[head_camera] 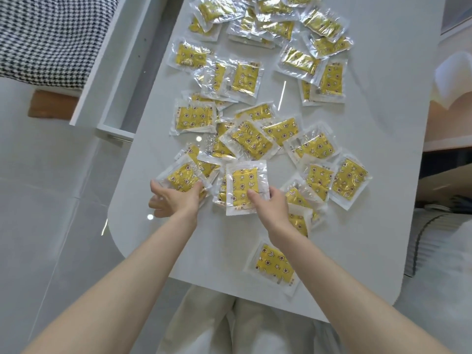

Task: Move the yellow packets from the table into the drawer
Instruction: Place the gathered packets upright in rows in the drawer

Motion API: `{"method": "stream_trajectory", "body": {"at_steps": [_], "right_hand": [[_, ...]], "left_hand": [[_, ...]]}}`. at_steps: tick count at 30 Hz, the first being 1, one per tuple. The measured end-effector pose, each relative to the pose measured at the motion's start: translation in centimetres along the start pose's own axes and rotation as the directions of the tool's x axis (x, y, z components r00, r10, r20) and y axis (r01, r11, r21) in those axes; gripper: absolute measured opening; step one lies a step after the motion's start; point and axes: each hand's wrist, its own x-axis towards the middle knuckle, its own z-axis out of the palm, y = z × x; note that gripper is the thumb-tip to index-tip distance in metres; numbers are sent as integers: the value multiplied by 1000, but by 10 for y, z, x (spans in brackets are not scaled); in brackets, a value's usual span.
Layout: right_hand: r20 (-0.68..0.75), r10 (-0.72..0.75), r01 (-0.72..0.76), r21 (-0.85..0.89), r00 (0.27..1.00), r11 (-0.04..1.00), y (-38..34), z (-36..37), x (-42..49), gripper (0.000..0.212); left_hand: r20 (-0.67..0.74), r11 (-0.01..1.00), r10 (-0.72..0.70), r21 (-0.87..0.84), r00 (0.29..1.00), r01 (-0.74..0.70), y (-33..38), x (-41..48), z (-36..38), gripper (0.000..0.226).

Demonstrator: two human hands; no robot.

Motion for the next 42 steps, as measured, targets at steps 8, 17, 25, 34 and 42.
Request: {"method": "stream_trajectory", "body": {"at_steps": [8,17,25,34,42], "right_hand": [[-303,23,-111,-275,953,955,-6,45,6,65],[-257,37,-115,-295,966,949,-13,60,19,73],[-20,132,-133,-57,991,989,-5,28,-4,28],[175,-123,136,-67,977,988,-68,-34,-81,41],[229,-322,319,51,919,946,-150,-80,-186,28]], "left_hand": [[-12,999,28,36,1000,-27,-7,25,6,105],[56,996,51,-78,997,-46,-18,31,3,82],[196,938,-228,-218,954,269,-37,19,-42,74],[319,943,5,-317,948,102,-9,-27,-130,60],[362,830,258,-557,896,-14,44,-118,-233,40]]}}
